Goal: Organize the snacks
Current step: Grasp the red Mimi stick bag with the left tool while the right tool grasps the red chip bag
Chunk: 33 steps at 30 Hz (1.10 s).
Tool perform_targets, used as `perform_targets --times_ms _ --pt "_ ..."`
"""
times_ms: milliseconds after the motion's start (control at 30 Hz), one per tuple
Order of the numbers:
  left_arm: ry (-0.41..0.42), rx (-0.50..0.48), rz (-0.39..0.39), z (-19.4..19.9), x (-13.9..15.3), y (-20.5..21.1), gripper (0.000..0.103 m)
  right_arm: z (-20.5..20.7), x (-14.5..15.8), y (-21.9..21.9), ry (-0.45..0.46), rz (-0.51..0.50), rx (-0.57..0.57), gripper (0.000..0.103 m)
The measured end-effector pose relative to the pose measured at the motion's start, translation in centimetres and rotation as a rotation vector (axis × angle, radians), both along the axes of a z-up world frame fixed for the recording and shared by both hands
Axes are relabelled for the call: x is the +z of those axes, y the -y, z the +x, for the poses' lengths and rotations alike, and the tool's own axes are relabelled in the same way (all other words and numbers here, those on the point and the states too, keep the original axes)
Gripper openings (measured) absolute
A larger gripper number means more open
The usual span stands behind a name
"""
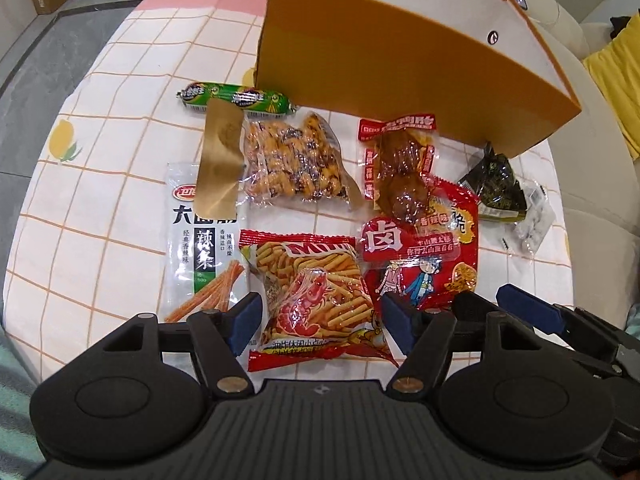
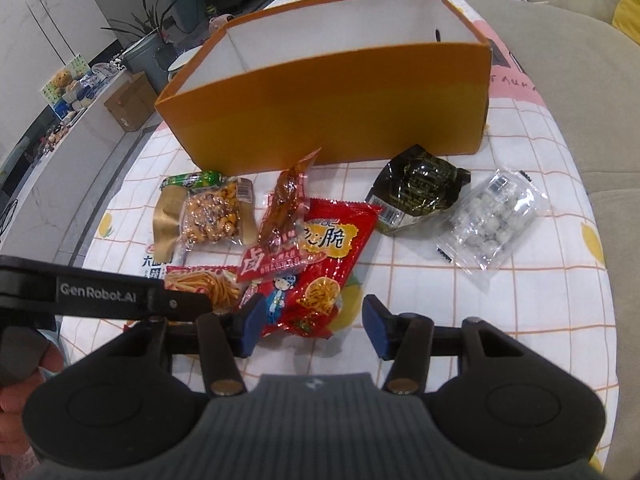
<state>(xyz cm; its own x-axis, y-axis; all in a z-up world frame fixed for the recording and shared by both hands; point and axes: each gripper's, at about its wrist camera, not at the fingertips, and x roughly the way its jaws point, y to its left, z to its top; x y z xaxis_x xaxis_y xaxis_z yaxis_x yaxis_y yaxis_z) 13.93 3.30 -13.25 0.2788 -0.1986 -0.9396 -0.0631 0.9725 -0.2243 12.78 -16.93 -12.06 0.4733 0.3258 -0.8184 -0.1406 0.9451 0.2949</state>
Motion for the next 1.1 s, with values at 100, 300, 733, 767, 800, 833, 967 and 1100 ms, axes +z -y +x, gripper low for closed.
perform_targets --times_ms 100,300,733,767,800,833,967,1100 --pt "-0.002 0.002 0.006 0.2 -0.5 0.2 0.08 0.3 -0.5 0.1 -0.004 0.007 0.0 0.052" --pt "0.014 -0.029 0.031 0.3 -1.2 0.6 0.077 1.2 -1.4 0.2 -0.012 0.042 0.002 0.056" --pt "0.097 -0.012 0.033 -0.4 0.3 -0.6 0.056 2.7 -3.7 -0.7 -0.044 0.077 -0.007 0.066" --pt "0.107 -0.007 0.032 -0.4 0.6 -0.7 0.055 2.7 -3.6 -0.8 -0.038 0.074 -0.007 0.068" --pt "0.114 -0.002 0.03 -0.4 0.8 -0.9 0.055 2.7 -3.6 -1.1 -0.037 0.062 -0.005 0.069" --pt "0.119 0.006 0.027 -0.4 1.1 -1.0 0.055 2.7 -3.6 -1.4 -0.035 0.05 -0.001 0.07" --pt "0.136 0.023 0.011 -0.5 1.8 -1.2 0.055 3.0 -3.6 -3.0 -0.027 0.015 0.009 0.075" --pt "0.142 0.02 0.008 -0.7 2.2 -1.2 0.054 3.1 -3.8 -3.6 -0.016 -0.036 0.013 0.075"
